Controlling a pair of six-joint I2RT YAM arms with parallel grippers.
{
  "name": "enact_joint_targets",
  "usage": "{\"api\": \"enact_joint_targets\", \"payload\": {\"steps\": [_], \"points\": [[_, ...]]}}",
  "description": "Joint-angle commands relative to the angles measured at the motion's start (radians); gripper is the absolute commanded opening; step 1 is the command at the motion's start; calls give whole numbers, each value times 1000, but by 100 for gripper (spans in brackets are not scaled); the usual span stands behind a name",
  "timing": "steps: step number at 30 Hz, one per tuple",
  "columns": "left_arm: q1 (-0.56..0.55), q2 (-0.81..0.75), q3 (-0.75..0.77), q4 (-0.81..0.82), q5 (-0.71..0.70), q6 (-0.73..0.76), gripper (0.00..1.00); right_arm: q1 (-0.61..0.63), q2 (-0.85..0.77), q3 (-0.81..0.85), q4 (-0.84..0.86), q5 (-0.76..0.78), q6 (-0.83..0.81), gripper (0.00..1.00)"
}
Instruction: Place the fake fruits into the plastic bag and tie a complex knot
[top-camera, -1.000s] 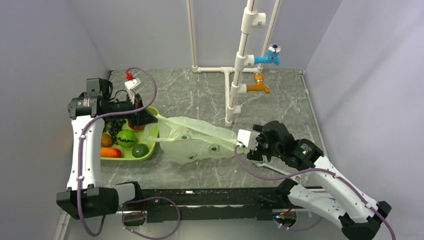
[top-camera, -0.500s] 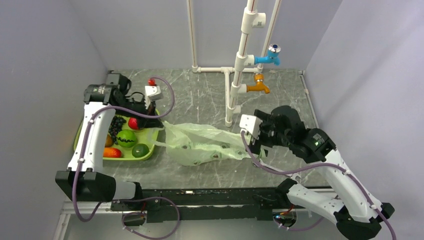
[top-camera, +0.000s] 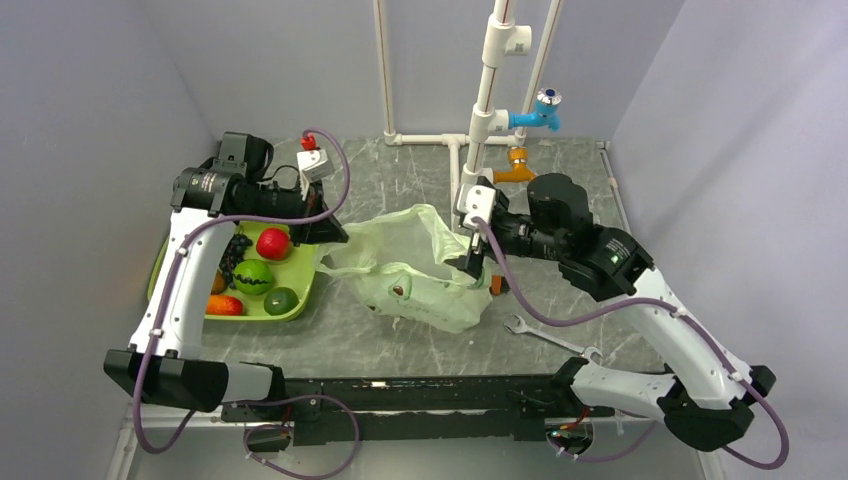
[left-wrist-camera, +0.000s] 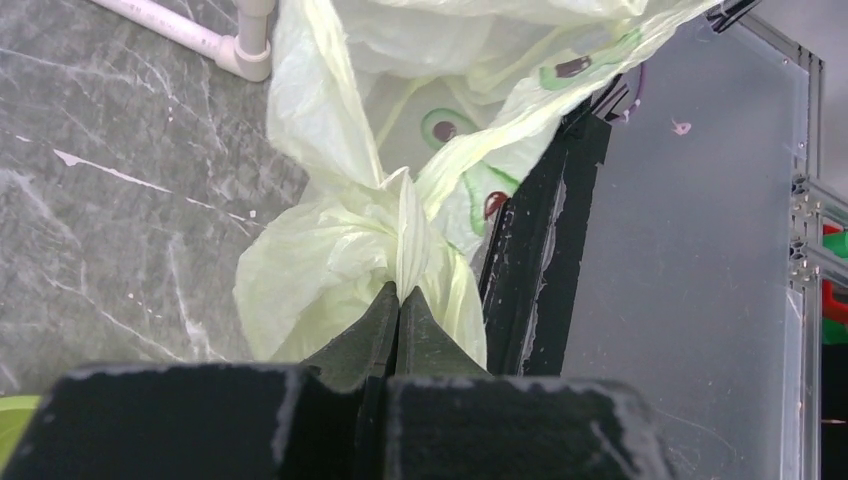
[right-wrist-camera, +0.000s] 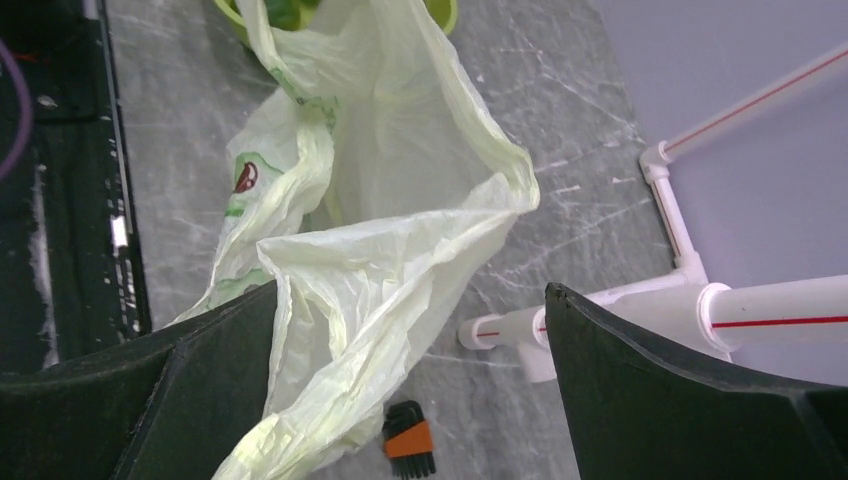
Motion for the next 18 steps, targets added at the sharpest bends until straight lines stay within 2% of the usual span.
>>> {"api": "enact_joint_targets", "payload": {"steps": [1, 3, 5, 8, 11, 15, 18], "points": [[-2, -15, 29, 26, -55, -77, 0, -3, -8, 50, 1, 66, -55, 100], [16, -31, 5, 56, -103, -126, 0, -9, -63, 14, -72, 76, -109, 100], [37, -42, -25, 92, -139, -199, 0, -10, -119, -27, -103, 84, -88, 100], [36, -43, -50, 104, -126, -227, 0, -9, -158, -30, -102, -23, 27, 99], [36, -56, -77, 165, -117, -306, 0, -10, -130, -39, -55, -95, 167, 99], [32, -79, -98, 200, -55, -328, 0, -18, -10, -28, -44, 43, 384, 99], [23, -129, -149, 259, -17, -348, 0, -22, -35, -87, 61, 58, 492, 99]]}}
